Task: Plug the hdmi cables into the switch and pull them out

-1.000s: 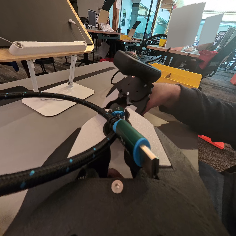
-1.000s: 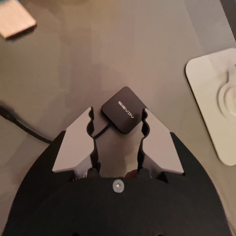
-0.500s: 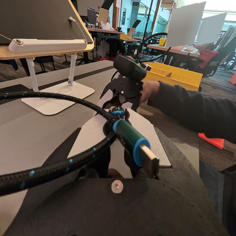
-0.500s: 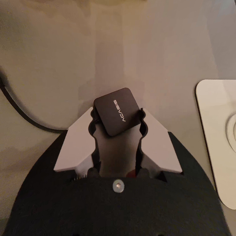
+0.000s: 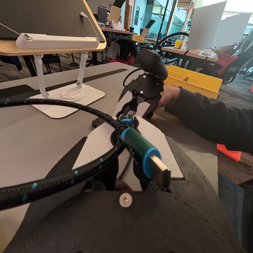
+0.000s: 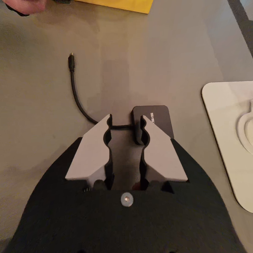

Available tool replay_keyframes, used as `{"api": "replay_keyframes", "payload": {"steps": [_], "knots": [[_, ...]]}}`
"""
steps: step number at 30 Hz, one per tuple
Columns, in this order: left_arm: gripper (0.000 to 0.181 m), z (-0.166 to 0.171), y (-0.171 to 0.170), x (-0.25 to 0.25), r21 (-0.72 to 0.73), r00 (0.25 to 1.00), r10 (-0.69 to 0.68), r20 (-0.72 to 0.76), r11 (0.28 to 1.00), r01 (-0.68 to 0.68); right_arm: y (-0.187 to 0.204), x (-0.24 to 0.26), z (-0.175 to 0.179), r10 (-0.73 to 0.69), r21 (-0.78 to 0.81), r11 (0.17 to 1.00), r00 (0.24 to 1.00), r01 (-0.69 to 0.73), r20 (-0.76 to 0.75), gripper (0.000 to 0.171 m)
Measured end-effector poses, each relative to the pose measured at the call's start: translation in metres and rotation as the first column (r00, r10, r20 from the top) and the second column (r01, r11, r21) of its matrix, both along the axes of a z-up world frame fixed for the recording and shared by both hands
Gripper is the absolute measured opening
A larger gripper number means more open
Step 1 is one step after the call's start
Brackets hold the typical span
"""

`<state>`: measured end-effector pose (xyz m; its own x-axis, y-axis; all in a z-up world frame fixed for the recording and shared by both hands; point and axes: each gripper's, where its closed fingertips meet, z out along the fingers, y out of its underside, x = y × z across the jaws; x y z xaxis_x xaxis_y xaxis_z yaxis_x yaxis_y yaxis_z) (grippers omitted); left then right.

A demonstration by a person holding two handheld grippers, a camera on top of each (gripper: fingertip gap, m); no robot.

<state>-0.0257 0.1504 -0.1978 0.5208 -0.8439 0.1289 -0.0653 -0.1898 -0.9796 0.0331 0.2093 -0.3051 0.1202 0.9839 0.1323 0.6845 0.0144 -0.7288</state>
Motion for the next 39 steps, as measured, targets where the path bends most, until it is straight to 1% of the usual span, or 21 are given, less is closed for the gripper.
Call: {"api": "replay_keyframes", "payload": {"steps": [1, 2, 4, 6, 8, 11, 14, 18, 24, 32, 39], "knots": [[0.020, 0.000, 0.000, 0.000, -0.002, 1.000, -0.001, 0.000, 1.000, 0.001, 0.003, 0.000, 0.005, -0.007, 0.026, 1.000, 1.000, 0.007, -0.005, 0.040], [0.020, -0.001, 0.000, 0.000, -0.003, 1.000, -0.003, -0.001, 1.000, 0.003, 0.010, 0.000, 0.011, -0.031, 0.056, 0.998, 0.999, 0.031, -0.013, 0.046], [0.020, -0.001, 0.000, 0.001, -0.001, 1.000, -0.005, -0.006, 1.000, 0.005, 0.031, 0.006, 0.019, -0.112, 0.099, 0.989, 0.993, 0.114, -0.030, 0.068], [0.020, 0.000, 0.000, 0.002, -0.001, 1.000, -0.009, -0.007, 1.000, 0.009, 0.044, 0.017, 0.010, -0.151, 0.103, 0.984, 0.988, 0.149, 0.017, 0.072], [0.020, 0.000, 0.000, 0.003, 0.000, 1.000, -0.011, -0.010, 1.000, 0.011, 0.047, 0.026, -0.006, -0.146, 0.078, 0.987, 0.986, 0.140, 0.083, 0.074], [0.019, -0.002, 0.000, 0.005, -0.007, 1.000, -0.018, -0.011, 1.000, 0.018, 0.042, 0.020, -0.012, -0.098, 0.019, 0.995, 0.994, 0.097, 0.041, 0.068], [0.020, -0.005, 0.000, 0.008, -0.011, 1.000, -0.023, -0.020, 1.000, 0.023, 0.039, 0.012, -0.012, -0.053, 0.020, 0.998, 0.999, 0.053, 0.013, 0.061], [0.020, -0.004, 0.001, 0.006, -0.007, 1.000, -0.018, -0.022, 1.000, 0.018, 0.035, 0.009, -0.011, -0.019, 0.022, 1.000, 1.000, 0.019, 0.010, 0.061], [0.020, 0.000, 0.005, -0.001, -0.001, 1.000, 0.004, -0.011, 1.000, -0.004, 0.029, 0.011, -0.007, -0.013, -0.019, 1.000, 0.999, 0.012, -0.036, 0.060], [0.020, -0.001, 0.015, -0.009, -0.014, 0.998, 0.045, -0.038, 0.999, -0.046, 0.019, 0.009, 0.016, 0.001, -0.075, 0.997, 0.981, -0.016, -0.196, 0.060], [0.019, 0.010, 0.021, -0.009, -0.013, 0.999, 0.042, -0.012, 0.999, -0.042, 0.001, 0.007, 0.056, 0.051, -0.114, 0.987, 0.904, -0.109, -0.425, 0.060]]}}
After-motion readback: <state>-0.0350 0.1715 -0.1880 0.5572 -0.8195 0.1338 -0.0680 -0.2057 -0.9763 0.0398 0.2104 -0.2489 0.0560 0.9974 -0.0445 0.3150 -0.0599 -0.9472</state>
